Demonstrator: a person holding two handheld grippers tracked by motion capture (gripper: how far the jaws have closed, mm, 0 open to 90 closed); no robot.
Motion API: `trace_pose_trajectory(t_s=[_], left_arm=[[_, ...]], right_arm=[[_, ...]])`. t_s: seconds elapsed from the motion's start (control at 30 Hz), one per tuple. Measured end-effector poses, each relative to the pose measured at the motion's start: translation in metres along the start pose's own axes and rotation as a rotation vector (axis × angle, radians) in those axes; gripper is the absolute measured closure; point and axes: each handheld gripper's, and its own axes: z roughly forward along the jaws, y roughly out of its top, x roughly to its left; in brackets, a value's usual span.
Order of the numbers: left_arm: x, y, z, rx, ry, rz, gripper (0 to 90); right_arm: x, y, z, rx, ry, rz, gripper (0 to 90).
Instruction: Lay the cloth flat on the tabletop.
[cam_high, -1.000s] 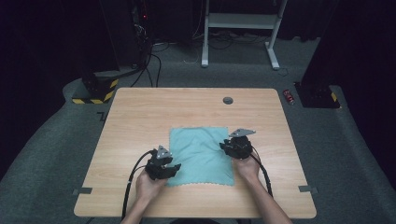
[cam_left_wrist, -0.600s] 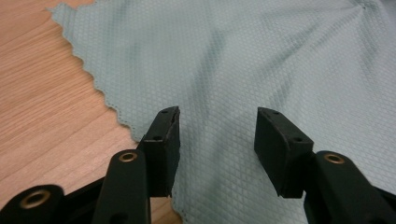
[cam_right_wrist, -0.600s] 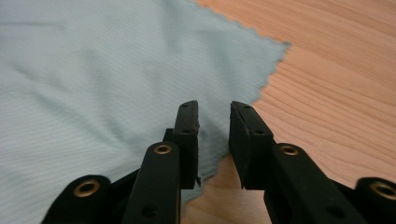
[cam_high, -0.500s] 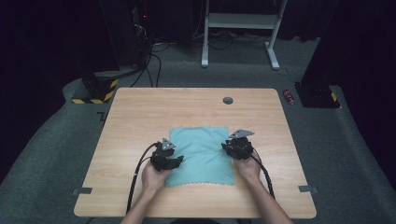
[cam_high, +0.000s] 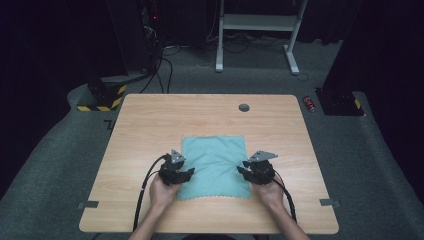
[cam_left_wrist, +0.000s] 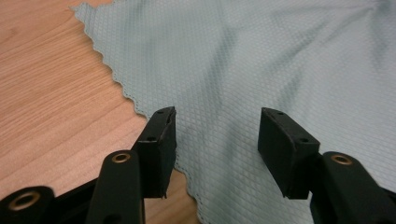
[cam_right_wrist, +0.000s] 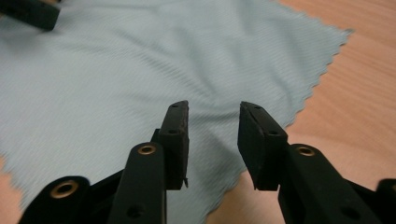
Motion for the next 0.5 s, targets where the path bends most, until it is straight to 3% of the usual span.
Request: trace_pose_trajectory(t_s=[0.13,0.3,0.43,0.5], left_arm=[[0.000,-0.004,-0.001,0.000,0.003,0.000,46.8],[0.002,-0.006,-0.002,0.003,0.011,0.016,46.4],[0.002,-0.006,-0.002,0.002,0.006,0.003,45.6],[0.003,-0.005,-0.003,0.003,-0.004,-0.010,45.5]], right_arm=[[0.012,-0.011,-0.002,0.042,-0.009,-0.045,61.1],[0.015,-0.019,-0.006,0.027,-0.004,-0.042,61.4],[0.016,-0.025,-0.011,0.016,-0.001,-0.050,60.8],[0.015,-0.023,-0.011,0.027,-0.015,-0.049,55.9]])
